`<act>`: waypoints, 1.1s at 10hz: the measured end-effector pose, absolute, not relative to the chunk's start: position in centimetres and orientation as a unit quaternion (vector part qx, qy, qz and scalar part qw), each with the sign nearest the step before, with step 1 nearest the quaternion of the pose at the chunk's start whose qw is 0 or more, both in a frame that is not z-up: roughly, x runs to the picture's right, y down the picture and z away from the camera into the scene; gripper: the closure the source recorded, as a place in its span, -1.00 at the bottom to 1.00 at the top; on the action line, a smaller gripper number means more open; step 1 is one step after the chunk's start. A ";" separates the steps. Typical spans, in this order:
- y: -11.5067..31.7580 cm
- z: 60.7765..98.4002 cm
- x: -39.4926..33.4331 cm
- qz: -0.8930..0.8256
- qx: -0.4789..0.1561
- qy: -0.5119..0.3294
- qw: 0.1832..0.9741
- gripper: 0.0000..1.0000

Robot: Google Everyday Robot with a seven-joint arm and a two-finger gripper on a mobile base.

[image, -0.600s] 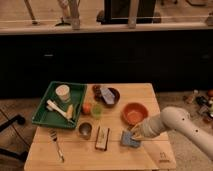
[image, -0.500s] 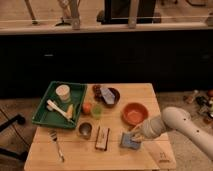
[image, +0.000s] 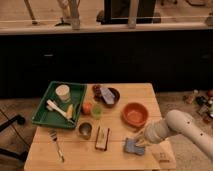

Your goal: Wipe table surface with sponge

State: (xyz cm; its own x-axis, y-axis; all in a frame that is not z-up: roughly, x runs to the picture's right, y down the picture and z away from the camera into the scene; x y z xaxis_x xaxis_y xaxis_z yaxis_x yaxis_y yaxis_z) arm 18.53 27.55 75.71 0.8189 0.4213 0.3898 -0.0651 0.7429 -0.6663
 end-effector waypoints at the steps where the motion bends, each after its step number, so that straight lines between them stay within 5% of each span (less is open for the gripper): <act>1: 26.9 76.0 19.7 0.144 -0.319 -0.258 0.900 0.91; 6: 24.0 77.9 18.7 0.152 -0.292 -0.265 0.906 0.91; 11: 25.4 76.5 14.7 0.104 -0.321 -0.316 0.887 0.91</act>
